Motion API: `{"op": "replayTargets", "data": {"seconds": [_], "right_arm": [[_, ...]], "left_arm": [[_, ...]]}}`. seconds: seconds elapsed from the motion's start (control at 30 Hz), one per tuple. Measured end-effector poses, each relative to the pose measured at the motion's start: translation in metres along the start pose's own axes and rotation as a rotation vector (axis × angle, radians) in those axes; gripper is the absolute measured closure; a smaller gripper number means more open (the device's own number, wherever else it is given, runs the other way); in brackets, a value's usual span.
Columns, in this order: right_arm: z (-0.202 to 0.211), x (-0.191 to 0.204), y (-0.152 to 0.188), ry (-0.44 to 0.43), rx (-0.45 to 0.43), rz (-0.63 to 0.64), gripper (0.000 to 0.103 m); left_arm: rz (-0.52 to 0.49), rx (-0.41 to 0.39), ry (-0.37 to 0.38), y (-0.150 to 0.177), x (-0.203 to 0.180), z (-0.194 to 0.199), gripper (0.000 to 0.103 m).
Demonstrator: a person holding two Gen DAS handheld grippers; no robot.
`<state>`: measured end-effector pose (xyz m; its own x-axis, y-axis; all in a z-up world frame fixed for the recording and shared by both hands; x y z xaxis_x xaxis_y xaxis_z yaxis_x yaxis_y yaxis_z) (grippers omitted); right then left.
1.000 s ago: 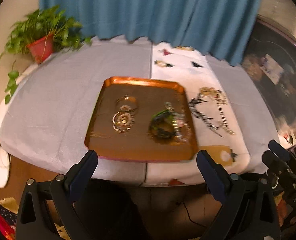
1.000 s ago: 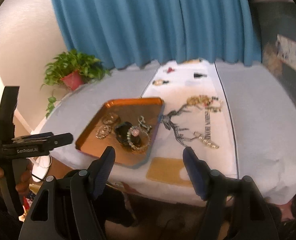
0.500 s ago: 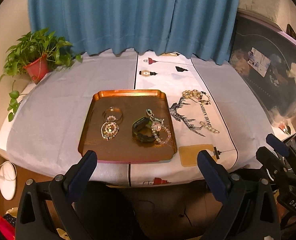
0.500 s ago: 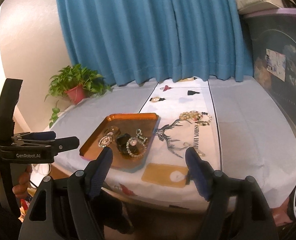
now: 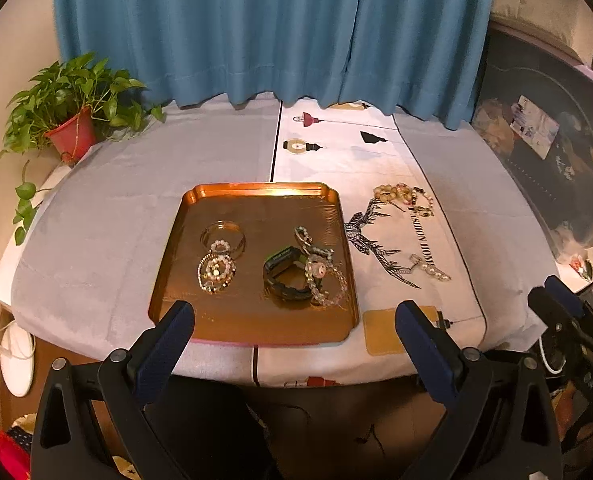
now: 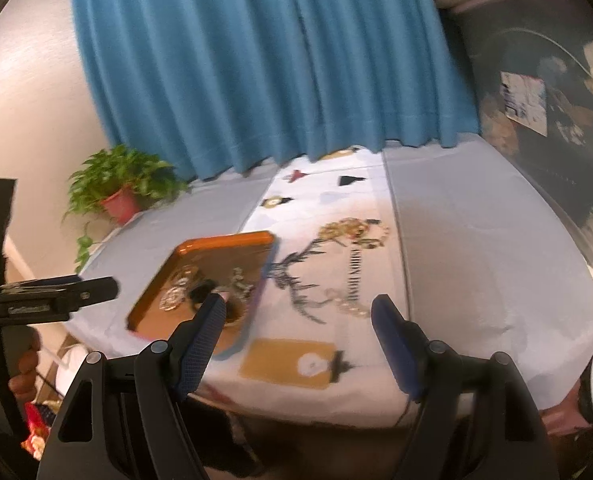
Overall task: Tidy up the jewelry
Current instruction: 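Grasp the black-and-white beaded bracelet with the right tool while the left tool reaches the pastel beaded bracelet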
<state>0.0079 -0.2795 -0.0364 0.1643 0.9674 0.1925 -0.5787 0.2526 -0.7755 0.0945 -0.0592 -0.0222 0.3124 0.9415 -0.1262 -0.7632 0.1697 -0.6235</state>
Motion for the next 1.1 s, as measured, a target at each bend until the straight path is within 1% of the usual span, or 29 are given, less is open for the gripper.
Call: {"op": "replayTargets", "data": {"seconds": [0.1, 0.2, 0.33, 0.5, 0.57, 0.6, 0.67, 0.73, 0.8, 0.83, 0.87, 0.9, 0.93, 0.97, 1.03, 1.1], "right_arm": [[-0.025, -0.018, -0.007, 0.035, 0.026, -0.028, 0.027], [-0.059, -0.038, -0.017, 0.065, 0.06, -0.064, 0.027], [-0.121, -0.066, -0.03, 0.116, 0.12, -0.101, 0.027], [-0.198, -0.085, -0.042, 0.129, 0.222, -0.135, 0.027], [-0.228, -0.083, -0.047, 0.137, 0.259, -0.109, 0.027], [-0.238, -0.082, -0.049, 0.145, 0.262, -0.09, 0.027], [-0.263, -0.075, -0.052, 0.177, 0.294, -0.02, 0.028], [-0.282, -0.069, -0.052, 0.171, 0.326, 0.025, 0.03], [-0.29, -0.06, -0.054, 0.187, 0.308, 0.087, 0.035], [-0.294, -0.056, -0.054, 0.184, 0.313, 0.111, 0.043], [-0.297, -0.054, -0.054, 0.21, 0.304, 0.141, 0.061], [-0.297, -0.052, -0.054, 0.24, 0.288, 0.176, 0.074], [-0.296, -0.053, -0.055, 0.231, 0.29, 0.176, 0.082], [-0.293, -0.056, -0.056, 0.222, 0.288, 0.15, 0.091], [-0.283, -0.069, -0.053, 0.226, 0.279, 0.083, 0.091], [-0.269, -0.086, -0.048, 0.218, 0.268, -0.006, 0.091]], "left_arm": [[0.005, 0.013, -0.001, -0.009, 0.0, -0.013, 0.004], [0.004, 0.019, 0.002, -0.02, 0.0, -0.026, 0.004], [-0.002, 0.018, -0.002, -0.037, -0.003, -0.046, 0.004], [-0.01, 0.03, -0.012, -0.052, -0.005, -0.067, 0.004], [-0.014, 0.034, -0.02, -0.056, -0.004, -0.076, 0.004], [-0.014, 0.036, -0.021, -0.058, -0.002, -0.078, 0.004], [-0.012, 0.044, -0.025, -0.059, 0.001, -0.085, 0.004], [-0.012, 0.048, -0.032, -0.06, 0.002, -0.09, 0.004], [-0.014, 0.05, -0.041, -0.06, 0.003, -0.093, 0.004], [-0.017, 0.054, -0.045, -0.06, 0.003, -0.097, 0.004], [-0.021, 0.058, -0.045, -0.06, 0.002, -0.099, 0.004], [-0.024, 0.06, -0.044, -0.06, 0.001, -0.1, 0.004], [-0.029, 0.063, -0.04, -0.061, -0.001, -0.102, 0.004], [-0.034, 0.062, -0.036, -0.062, -0.004, -0.104, 0.004], [-0.041, 0.058, -0.025, -0.066, -0.009, -0.106, 0.004], [-0.05, 0.053, 0.002, -0.073, -0.02, -0.11, 0.004]]}}
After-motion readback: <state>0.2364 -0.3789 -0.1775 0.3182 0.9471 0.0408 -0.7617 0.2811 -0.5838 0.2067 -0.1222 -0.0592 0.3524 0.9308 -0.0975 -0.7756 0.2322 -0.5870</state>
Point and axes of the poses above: each gripper's, at about its wrist camera, not at the fingertips, and z roughly against the way its jaws point, x to its left, y to its underside, the point moved 2 cm from there along -z, roughly the way its jaws point, and after that the axes turned 6 degrees about y, right-handed, at the moved point
